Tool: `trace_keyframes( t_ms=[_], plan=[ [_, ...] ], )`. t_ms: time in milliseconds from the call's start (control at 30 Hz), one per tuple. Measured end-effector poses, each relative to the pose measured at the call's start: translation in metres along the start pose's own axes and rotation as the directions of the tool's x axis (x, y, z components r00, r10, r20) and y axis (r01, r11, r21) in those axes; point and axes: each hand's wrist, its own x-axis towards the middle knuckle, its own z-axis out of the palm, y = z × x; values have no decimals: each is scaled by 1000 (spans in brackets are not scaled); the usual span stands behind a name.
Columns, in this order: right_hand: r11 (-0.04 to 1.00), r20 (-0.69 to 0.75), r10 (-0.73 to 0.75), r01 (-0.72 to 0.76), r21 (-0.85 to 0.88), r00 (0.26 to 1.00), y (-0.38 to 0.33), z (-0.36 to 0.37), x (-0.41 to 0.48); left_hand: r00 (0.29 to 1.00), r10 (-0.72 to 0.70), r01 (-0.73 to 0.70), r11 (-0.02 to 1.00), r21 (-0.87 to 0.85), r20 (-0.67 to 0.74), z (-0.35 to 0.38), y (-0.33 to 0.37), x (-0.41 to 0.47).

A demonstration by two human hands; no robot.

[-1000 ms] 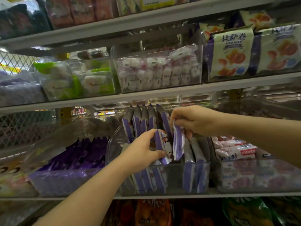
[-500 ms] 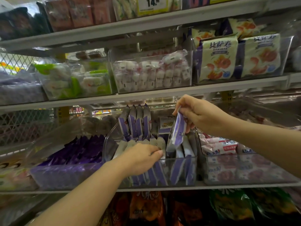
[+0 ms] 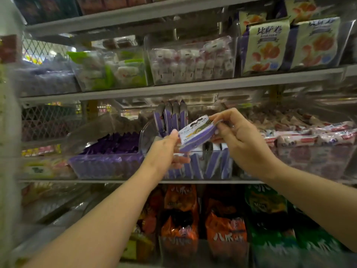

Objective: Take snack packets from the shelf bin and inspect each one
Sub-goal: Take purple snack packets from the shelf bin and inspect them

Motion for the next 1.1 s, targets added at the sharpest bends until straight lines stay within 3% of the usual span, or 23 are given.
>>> trace_keyframes(
  t_ms=[67, 167, 267, 367, 533, 700, 900, 1000, 1100],
  plan=[
    [999, 43, 22, -23, 25, 999, -1, 16, -19, 990, -106, 122, 972, -199, 89, -4, -7, -14],
    [992, 117, 79, -90, 88, 990, 0, 34, -44, 991, -53, 85, 956, -281, 120, -14, -22, -28],
    [973, 96, 160, -173, 151, 982, 4, 47, -65, 992, -12, 40, 974, -221, 125, -25, -40, -43],
    [904, 29, 356, -353, 241, 934, 14, 63, -81, 977, -54, 80, 989, -123, 205, -36, -65, -59],
    [598, 149, 622, -589, 543, 769, 25, 90, -101, 936, -160, 123, 983, 135, 314, -43, -110, -79],
    [482, 250, 631, -623, 615, 735, 47, 109, -126, 949, -163, 151, 986, 64, 269, -39, -148, -92],
    [524, 337, 623, -696, 490, 706, 69, 125, -147, 981, -192, 189, 969, -160, -9, -27, -162, -94],
    [514, 361, 616, -705, 489, 700, 72, 127, -147, 968, -248, 232, 939, -254, -30, -27, -162, -93],
    [430, 435, 611, -739, 519, 662, 72, 124, -148, 959, -283, 262, 920, -291, -31, -27, -162, -94]
  ],
)
